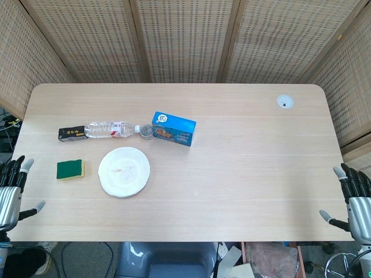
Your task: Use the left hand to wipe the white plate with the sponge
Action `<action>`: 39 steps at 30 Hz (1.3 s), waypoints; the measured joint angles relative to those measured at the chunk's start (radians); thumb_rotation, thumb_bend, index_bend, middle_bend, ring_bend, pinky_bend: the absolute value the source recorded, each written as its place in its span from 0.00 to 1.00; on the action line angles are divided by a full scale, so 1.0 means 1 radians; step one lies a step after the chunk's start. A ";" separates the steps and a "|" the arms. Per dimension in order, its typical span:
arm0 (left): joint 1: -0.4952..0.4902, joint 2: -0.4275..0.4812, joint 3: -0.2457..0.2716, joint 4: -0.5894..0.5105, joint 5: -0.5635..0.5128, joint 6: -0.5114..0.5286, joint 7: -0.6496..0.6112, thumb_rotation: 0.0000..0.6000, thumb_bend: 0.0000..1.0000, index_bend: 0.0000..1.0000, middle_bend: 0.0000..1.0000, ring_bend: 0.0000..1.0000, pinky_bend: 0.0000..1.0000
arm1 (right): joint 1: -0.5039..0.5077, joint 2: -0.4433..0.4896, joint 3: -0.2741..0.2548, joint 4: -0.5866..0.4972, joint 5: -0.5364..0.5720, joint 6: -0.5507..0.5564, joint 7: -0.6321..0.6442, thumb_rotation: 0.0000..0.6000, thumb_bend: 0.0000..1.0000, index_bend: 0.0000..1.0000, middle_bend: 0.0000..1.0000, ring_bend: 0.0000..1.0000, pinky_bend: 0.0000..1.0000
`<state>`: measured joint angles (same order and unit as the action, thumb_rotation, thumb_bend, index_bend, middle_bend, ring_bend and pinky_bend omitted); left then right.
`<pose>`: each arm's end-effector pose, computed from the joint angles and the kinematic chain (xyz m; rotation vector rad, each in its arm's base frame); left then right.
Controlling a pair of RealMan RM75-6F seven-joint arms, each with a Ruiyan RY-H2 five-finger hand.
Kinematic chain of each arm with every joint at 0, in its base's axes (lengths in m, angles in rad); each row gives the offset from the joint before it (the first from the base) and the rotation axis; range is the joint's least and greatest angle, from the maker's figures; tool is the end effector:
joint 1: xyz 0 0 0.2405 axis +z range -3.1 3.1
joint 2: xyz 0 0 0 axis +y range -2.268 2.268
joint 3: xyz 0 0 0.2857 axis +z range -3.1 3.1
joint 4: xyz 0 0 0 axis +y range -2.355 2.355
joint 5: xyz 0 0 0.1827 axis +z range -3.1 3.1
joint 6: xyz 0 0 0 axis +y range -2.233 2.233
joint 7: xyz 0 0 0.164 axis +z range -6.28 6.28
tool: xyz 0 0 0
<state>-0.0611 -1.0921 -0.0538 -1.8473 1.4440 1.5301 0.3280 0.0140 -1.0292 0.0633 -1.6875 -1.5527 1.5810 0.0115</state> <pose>-0.2967 0.1909 0.1987 -1.3597 -0.8285 -0.7899 -0.3141 -0.1794 0.2333 1.3344 -0.8392 0.9497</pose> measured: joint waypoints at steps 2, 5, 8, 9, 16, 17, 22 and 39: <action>0.000 -0.002 0.000 0.002 0.000 0.000 0.003 1.00 0.00 0.00 0.00 0.00 0.00 | 0.000 0.000 0.000 0.000 0.000 0.000 0.001 1.00 0.00 0.00 0.00 0.00 0.00; -0.003 -0.004 0.000 0.007 -0.005 -0.007 0.006 1.00 0.00 0.00 0.00 0.00 0.00 | 0.000 0.000 -0.001 -0.001 -0.001 -0.001 -0.001 1.00 0.00 0.00 0.00 0.00 0.00; -0.016 -0.010 -0.006 0.024 -0.020 -0.032 0.002 1.00 0.00 0.00 0.00 0.00 0.00 | 0.001 0.000 -0.001 -0.002 -0.001 -0.004 -0.003 1.00 0.00 0.00 0.00 0.00 0.00; -0.023 -0.013 -0.009 0.033 -0.030 -0.047 -0.002 1.00 0.00 0.00 0.00 0.00 0.00 | 0.001 0.000 -0.001 -0.003 0.000 -0.005 -0.004 1.00 0.00 0.00 0.00 0.00 0.00; -0.113 -0.056 -0.048 0.175 -0.149 -0.242 -0.051 1.00 0.00 0.00 0.00 0.00 0.00 | 0.005 -0.002 0.001 -0.005 0.007 -0.016 -0.013 1.00 0.00 0.00 0.00 0.00 0.00; -0.133 -0.072 -0.054 0.218 -0.167 -0.280 -0.062 1.00 0.00 0.00 0.00 0.00 0.00 | 0.006 -0.003 0.002 -0.005 0.010 -0.019 -0.017 1.00 0.00 0.00 0.00 0.00 0.00; -0.212 -0.155 -0.074 0.421 -0.218 -0.420 -0.117 1.00 0.00 0.01 0.00 0.00 0.05 | 0.011 -0.009 0.004 -0.007 0.021 -0.031 -0.036 1.00 0.00 0.00 0.00 0.00 0.00; -0.384 -0.408 -0.062 0.892 -0.234 -0.702 -0.290 1.00 0.00 0.19 0.13 0.07 0.20 | 0.022 -0.019 0.005 -0.005 0.039 -0.056 -0.057 1.00 0.00 0.00 0.00 0.00 0.00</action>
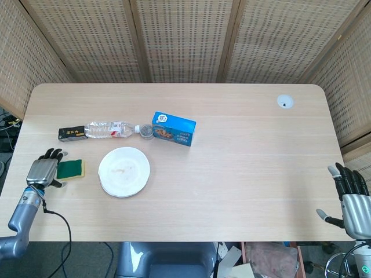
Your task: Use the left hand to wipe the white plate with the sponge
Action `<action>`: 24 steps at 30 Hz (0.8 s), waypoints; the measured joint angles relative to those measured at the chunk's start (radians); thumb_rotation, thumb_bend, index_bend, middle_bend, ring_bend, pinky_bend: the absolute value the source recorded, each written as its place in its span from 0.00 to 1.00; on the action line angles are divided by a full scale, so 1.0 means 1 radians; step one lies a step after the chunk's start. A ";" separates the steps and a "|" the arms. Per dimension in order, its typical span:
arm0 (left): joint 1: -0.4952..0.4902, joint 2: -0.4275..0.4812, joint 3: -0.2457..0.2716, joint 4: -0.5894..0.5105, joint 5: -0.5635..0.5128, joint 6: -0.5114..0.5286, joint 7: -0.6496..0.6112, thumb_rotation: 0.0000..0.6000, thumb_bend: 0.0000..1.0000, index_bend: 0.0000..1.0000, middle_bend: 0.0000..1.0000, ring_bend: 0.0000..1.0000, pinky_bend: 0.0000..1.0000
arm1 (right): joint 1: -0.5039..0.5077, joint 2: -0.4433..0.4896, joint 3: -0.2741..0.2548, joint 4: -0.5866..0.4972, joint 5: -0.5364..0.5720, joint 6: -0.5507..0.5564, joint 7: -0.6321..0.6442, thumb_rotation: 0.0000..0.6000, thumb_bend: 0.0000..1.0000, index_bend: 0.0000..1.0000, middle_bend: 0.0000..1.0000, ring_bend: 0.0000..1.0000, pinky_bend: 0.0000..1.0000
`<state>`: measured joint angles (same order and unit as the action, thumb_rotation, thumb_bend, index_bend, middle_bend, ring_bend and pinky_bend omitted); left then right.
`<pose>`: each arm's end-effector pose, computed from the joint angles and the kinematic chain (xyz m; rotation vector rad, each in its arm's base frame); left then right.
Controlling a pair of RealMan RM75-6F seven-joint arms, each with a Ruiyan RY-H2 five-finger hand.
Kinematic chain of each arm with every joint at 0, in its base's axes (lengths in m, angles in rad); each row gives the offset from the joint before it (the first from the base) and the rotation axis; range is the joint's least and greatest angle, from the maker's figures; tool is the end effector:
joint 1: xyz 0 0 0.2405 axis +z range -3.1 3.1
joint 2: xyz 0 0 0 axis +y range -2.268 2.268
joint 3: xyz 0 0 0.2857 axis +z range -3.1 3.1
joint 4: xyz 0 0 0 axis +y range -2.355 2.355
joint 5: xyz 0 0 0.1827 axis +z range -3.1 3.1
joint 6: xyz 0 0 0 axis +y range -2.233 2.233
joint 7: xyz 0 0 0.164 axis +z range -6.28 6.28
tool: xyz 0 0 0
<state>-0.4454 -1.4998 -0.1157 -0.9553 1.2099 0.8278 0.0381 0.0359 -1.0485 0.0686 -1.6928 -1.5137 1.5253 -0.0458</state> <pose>-0.3949 0.3404 0.0751 -1.5556 -1.0488 -0.4602 -0.3180 -0.1877 0.2216 1.3522 -0.8559 0.8903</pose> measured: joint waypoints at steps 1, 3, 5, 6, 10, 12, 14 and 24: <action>-0.004 -0.005 0.000 0.010 0.001 -0.004 -0.005 1.00 0.00 0.19 0.14 0.07 0.20 | 0.000 0.000 0.000 0.000 0.001 0.000 0.000 1.00 0.00 0.00 0.00 0.00 0.00; -0.013 -0.018 0.000 0.032 0.004 -0.012 -0.018 1.00 0.00 0.21 0.16 0.09 0.20 | 0.000 0.000 0.001 0.001 0.003 -0.001 0.000 1.00 0.00 0.00 0.00 0.00 0.00; -0.018 -0.028 0.000 0.048 0.007 -0.015 -0.026 1.00 0.00 0.23 0.16 0.09 0.20 | 0.001 -0.001 0.001 0.001 0.005 -0.003 0.000 1.00 0.00 0.00 0.00 0.00 0.00; -0.019 -0.031 0.001 0.054 0.008 -0.017 -0.028 1.00 0.00 0.23 0.17 0.09 0.20 | 0.001 -0.001 0.002 0.002 0.007 -0.005 0.000 1.00 0.00 0.00 0.00 0.00 0.00; -0.026 -0.047 0.003 0.082 0.009 -0.030 -0.034 1.00 0.00 0.25 0.18 0.11 0.22 | 0.003 -0.002 0.001 0.004 0.010 -0.010 0.000 1.00 0.00 0.00 0.00 0.00 0.00; -0.031 -0.056 0.004 0.096 0.008 -0.038 -0.036 1.00 0.00 0.26 0.19 0.11 0.23 | 0.004 -0.002 0.001 0.004 0.010 -0.012 0.000 1.00 0.00 0.00 0.00 0.00 0.00; -0.037 -0.064 0.003 0.107 0.006 -0.047 -0.038 1.00 0.00 0.27 0.19 0.12 0.24 | 0.005 -0.003 0.000 0.004 0.011 -0.014 0.000 1.00 0.00 0.00 0.00 0.00 0.00; -0.055 -0.110 -0.005 0.169 -0.004 -0.062 -0.033 1.00 0.09 0.40 0.30 0.21 0.33 | 0.016 -0.010 0.003 0.010 0.030 -0.040 0.004 1.00 0.00 0.00 0.00 0.00 0.00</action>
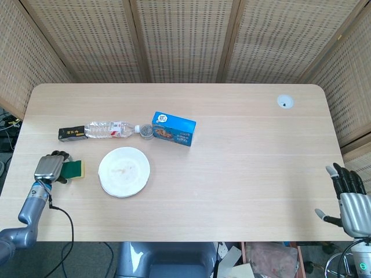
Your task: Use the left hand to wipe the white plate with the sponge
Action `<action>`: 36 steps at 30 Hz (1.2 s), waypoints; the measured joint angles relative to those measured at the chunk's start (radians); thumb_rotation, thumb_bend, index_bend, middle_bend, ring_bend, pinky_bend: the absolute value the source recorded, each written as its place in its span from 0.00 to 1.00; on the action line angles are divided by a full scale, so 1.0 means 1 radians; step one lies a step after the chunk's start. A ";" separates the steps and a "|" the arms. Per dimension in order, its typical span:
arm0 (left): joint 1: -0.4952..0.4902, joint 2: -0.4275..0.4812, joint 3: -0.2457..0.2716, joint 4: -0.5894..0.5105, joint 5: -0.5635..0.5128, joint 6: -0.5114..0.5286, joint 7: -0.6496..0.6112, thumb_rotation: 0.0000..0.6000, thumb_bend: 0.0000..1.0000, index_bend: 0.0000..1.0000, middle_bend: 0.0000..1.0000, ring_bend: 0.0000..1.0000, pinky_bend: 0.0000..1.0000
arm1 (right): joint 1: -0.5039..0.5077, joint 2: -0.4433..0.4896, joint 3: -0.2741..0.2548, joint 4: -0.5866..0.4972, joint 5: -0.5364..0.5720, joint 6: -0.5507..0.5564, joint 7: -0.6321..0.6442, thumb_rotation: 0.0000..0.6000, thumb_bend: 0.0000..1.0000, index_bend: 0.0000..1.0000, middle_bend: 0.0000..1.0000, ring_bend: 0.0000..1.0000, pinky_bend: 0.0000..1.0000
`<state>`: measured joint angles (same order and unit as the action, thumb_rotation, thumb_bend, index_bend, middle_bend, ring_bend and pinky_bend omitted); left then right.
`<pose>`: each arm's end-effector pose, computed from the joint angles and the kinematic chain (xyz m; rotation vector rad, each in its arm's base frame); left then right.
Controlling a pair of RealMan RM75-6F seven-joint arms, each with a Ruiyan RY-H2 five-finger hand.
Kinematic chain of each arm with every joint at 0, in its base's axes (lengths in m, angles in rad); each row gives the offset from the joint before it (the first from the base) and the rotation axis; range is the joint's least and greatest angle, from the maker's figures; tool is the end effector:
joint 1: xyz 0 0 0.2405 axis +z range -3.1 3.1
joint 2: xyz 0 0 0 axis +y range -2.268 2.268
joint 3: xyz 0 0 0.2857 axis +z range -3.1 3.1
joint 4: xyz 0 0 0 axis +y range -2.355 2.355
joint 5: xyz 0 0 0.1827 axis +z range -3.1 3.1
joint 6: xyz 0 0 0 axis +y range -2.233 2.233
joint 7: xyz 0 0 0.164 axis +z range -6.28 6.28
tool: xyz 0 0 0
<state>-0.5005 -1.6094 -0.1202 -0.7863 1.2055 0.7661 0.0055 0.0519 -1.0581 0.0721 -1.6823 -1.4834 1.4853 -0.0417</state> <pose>-0.3951 0.3614 0.0501 -1.5577 -1.0501 -0.4358 -0.3233 -0.1936 0.2158 1.3545 -0.8889 0.8682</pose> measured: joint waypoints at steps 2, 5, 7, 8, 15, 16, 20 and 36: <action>-0.001 -0.006 0.000 0.009 -0.001 0.000 0.004 1.00 0.11 0.41 0.31 0.22 0.35 | 0.001 0.000 0.000 0.000 0.003 -0.003 -0.001 1.00 0.00 0.00 0.00 0.00 0.00; -0.002 -0.017 -0.004 0.022 -0.004 0.006 0.006 1.00 0.14 0.45 0.35 0.26 0.37 | 0.003 -0.001 0.001 0.000 0.006 -0.008 -0.002 1.00 0.00 0.00 0.00 0.00 0.00; -0.001 -0.019 -0.005 0.025 0.000 0.020 0.000 1.00 0.17 0.48 0.37 0.28 0.39 | 0.003 -0.001 0.001 -0.001 0.006 -0.007 -0.001 1.00 0.00 0.00 0.00 0.00 0.00; 0.000 -0.020 -0.006 0.027 0.006 0.035 -0.007 1.00 0.19 0.50 0.39 0.29 0.40 | 0.003 -0.001 0.001 -0.001 0.007 -0.007 0.000 1.00 0.00 0.00 0.00 0.00 0.00; -0.002 0.006 0.010 0.012 0.117 0.184 -0.051 1.00 0.32 0.55 0.42 0.33 0.45 | 0.002 0.004 0.002 -0.004 0.006 -0.001 0.007 1.00 0.00 0.00 0.00 0.00 0.00; -0.004 0.016 0.014 0.003 0.138 0.206 -0.054 1.00 0.32 0.55 0.42 0.33 0.45 | 0.001 0.004 0.002 -0.004 0.006 -0.001 0.007 1.00 0.00 0.00 0.00 0.00 0.00; -0.031 0.080 0.034 -0.066 0.228 0.270 -0.025 1.00 0.32 0.55 0.42 0.33 0.45 | 0.002 0.005 0.002 -0.004 0.009 -0.003 0.009 1.00 0.00 0.00 0.00 0.00 0.00; -0.200 0.175 0.080 -0.317 0.305 0.113 0.530 1.00 0.32 0.55 0.42 0.33 0.45 | 0.013 0.005 0.013 -0.004 0.037 -0.022 0.005 1.00 0.00 0.00 0.00 0.00 0.00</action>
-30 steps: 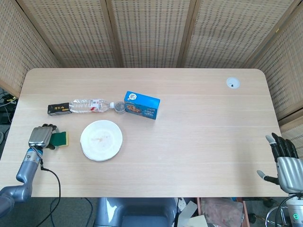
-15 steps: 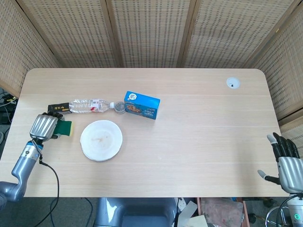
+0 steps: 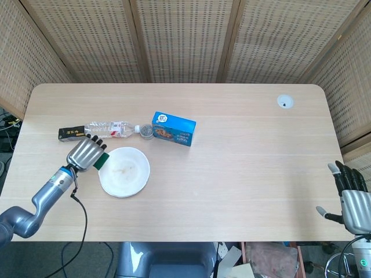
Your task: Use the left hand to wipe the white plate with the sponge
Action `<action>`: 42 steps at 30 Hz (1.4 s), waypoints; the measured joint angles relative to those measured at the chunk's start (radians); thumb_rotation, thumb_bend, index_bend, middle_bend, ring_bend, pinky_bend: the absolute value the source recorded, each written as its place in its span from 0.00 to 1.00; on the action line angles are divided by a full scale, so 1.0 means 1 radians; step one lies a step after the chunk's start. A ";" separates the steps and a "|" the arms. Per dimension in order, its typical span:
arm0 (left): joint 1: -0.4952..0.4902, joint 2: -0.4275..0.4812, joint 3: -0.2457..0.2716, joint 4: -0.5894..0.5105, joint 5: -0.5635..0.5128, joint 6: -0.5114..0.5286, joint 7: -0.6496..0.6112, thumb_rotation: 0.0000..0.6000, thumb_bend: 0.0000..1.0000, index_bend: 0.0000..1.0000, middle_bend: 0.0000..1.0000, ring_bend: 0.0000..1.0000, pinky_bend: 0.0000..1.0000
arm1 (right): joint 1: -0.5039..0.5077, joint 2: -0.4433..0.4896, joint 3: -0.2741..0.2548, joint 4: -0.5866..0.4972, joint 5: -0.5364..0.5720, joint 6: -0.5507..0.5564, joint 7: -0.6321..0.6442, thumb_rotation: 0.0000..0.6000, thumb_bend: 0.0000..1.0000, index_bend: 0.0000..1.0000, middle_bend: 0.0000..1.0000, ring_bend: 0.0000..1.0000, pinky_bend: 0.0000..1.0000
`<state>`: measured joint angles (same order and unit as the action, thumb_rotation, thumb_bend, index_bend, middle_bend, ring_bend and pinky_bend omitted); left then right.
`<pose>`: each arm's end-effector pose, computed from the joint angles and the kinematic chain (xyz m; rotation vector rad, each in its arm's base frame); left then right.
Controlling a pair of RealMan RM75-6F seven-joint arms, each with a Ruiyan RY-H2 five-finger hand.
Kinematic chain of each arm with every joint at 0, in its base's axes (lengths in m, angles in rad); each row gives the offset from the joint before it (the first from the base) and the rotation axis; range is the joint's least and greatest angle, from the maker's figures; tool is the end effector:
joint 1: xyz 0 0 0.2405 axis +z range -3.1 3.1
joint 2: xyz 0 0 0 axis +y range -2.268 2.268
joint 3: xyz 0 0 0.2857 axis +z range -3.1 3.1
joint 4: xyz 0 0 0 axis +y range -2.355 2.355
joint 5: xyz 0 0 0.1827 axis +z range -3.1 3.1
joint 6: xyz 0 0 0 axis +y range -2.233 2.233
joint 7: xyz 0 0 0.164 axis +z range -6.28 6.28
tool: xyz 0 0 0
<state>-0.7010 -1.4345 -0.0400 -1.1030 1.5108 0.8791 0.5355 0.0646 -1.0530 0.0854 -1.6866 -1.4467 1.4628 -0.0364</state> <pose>-0.2575 0.3954 0.0524 -2.0740 -0.1106 -0.3571 -0.3258 -0.1998 0.2180 1.3346 -0.9075 0.8598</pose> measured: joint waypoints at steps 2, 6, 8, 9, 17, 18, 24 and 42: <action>-0.017 -0.032 0.004 0.013 -0.002 -0.024 0.035 1.00 0.32 0.55 0.42 0.33 0.45 | 0.002 0.000 0.001 0.002 0.006 -0.005 0.000 1.00 0.00 0.00 0.00 0.00 0.00; -0.050 -0.098 0.009 0.059 -0.008 -0.061 0.069 1.00 0.32 0.55 0.42 0.33 0.45 | 0.007 -0.001 0.006 0.008 0.023 -0.018 0.002 1.00 0.00 0.00 0.00 0.00 0.00; -0.068 -0.123 0.011 0.081 -0.007 -0.074 0.089 1.00 0.32 0.55 0.42 0.33 0.45 | 0.009 -0.001 0.008 0.010 0.030 -0.023 0.003 1.00 0.00 0.00 0.00 0.00 0.00; -0.074 -0.130 0.012 0.087 -0.006 -0.079 0.095 1.00 0.32 0.55 0.42 0.33 0.45 | 0.010 -0.002 0.009 0.011 0.032 -0.025 0.004 1.00 0.00 0.00 0.00 0.00 0.00; -0.105 -0.185 0.018 0.148 -0.009 -0.113 0.131 1.00 0.32 0.55 0.43 0.33 0.46 | 0.014 -0.004 0.013 0.017 0.050 -0.037 0.005 1.00 0.00 0.00 0.00 0.00 0.00; -0.108 -0.193 0.019 0.158 -0.010 -0.116 0.134 1.00 0.32 0.56 0.43 0.33 0.46 | 0.015 -0.004 0.014 0.018 0.052 -0.038 0.005 1.00 0.00 0.00 0.00 0.00 0.00; -0.118 -0.232 0.038 0.218 0.002 -0.120 0.142 1.00 0.32 0.56 0.44 0.33 0.46 | 0.017 -0.005 0.016 0.022 0.062 -0.045 0.007 1.00 0.00 0.00 0.00 0.00 0.00; -0.113 -0.289 0.097 0.314 0.066 -0.065 0.098 1.00 0.32 0.59 0.46 0.34 0.47 | 0.018 0.000 0.017 0.026 0.065 -0.048 0.025 1.00 0.00 0.00 0.00 0.00 0.00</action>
<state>-0.8135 -1.7239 0.0571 -0.7885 1.5765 0.8144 0.6332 0.0828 -1.0532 0.1023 -1.6601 -1.3819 1.4151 -0.0113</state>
